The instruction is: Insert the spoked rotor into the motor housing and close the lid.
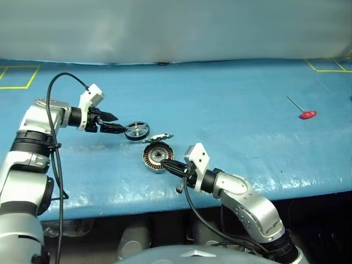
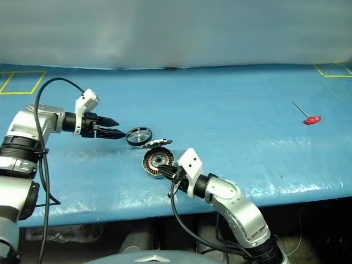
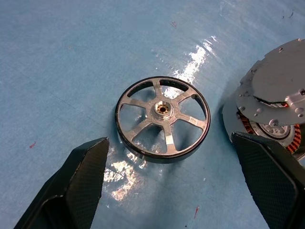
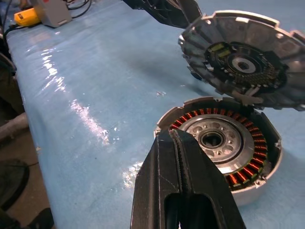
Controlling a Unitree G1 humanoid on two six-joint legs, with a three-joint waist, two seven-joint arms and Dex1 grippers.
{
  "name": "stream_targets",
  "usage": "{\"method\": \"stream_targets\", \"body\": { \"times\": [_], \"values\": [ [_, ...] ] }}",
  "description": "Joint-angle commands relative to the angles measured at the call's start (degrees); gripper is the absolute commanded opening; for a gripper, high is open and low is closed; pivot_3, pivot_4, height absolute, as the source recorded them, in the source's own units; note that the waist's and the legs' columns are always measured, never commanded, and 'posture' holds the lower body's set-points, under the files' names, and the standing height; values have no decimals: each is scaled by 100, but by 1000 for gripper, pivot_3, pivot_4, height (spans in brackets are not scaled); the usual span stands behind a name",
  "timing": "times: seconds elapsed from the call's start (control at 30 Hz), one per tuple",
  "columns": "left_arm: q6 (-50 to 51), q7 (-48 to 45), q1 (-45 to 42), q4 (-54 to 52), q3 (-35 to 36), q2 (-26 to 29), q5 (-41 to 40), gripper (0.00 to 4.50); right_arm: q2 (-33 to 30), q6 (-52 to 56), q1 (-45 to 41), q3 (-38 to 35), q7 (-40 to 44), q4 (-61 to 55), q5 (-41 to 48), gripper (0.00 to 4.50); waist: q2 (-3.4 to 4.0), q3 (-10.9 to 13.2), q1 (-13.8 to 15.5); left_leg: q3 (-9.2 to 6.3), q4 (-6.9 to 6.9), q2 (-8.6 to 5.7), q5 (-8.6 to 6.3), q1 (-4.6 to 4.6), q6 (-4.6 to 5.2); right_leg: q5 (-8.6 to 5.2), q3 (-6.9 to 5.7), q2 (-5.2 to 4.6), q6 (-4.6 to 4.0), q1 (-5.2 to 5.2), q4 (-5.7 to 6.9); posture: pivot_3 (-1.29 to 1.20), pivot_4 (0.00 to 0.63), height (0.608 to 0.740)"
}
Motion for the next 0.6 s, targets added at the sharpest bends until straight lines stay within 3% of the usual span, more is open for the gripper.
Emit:
{"method": "stream_targets", "body": {
  "times": [0.03, 0.6],
  "values": [
    [-181, -148, -316, 276, -21, -111, 219, 4500, -42, -440, 183, -32, 6, 16, -171, 38, 0, 0, -9, 0, 1, 0, 0, 0, 0, 0, 1, 0, 0, 0, 0, 0, 150, 740],
    [-689, -441, -1026, 1458, -224, -723, 1081, 4500, -21, -796, 260, -86, -92, -198, -442, 38, -3, 1, -4, 0, 28, 3, -6, -7, 10, 7, 4, 4, 9, 3, 8, 0, 150, 740]
  ]
}}
